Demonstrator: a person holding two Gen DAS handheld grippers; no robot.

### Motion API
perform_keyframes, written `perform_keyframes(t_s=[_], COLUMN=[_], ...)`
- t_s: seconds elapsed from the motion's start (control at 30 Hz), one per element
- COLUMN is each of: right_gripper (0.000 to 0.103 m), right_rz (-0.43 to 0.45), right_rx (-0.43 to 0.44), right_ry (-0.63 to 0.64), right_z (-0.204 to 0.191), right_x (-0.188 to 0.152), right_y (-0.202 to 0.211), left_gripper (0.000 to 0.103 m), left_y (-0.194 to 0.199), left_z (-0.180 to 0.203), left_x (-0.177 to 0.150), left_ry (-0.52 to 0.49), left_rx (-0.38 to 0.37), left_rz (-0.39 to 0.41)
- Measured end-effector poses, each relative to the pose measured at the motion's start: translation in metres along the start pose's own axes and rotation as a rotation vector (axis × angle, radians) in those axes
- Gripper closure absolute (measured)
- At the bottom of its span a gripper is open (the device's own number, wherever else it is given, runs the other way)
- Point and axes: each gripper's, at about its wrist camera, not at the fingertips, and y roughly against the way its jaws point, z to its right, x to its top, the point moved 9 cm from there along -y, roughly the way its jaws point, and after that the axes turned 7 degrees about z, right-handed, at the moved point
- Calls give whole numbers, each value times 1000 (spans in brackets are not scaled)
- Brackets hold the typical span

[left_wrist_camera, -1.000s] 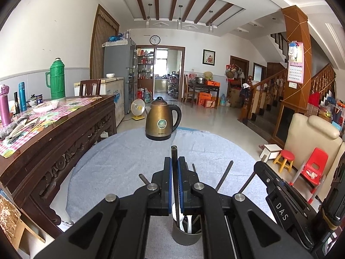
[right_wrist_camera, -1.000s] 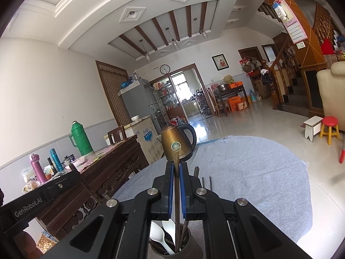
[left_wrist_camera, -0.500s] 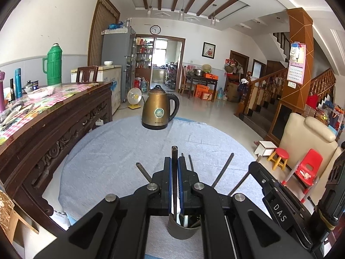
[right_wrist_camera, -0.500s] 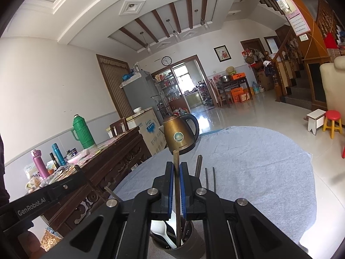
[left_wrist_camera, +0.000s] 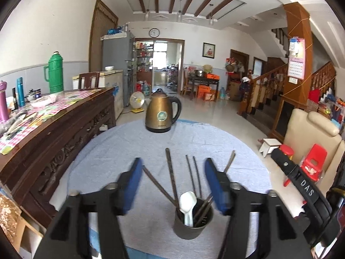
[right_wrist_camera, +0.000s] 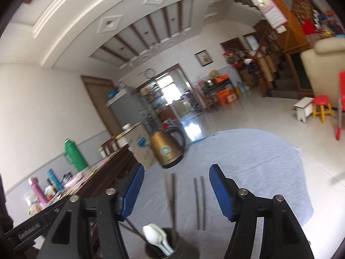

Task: Organize utensils
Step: 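Open both tools and move them back to the remaining chopsticks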

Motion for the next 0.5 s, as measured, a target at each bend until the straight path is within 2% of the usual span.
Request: perform_keyframes(t_s=[0.2, 0.33, 0.5], right_gripper=[36, 36, 36], right_rz=[-88, -80, -68], right_rx=[-47, -42, -18], right_ry=[-119, -117, -104], right_z=[35, 36, 27], right_x=[-13, -8, -6], right_y=[-15, -15, -8], left_gripper=[32, 31, 28], left_y=[0, 1, 11], left_z=[2, 3, 2], left_x=[-10, -10, -2], left_ry=[-30, -45, -85], left_rx=[33, 55, 103], left_rz=[-32, -32, 11])
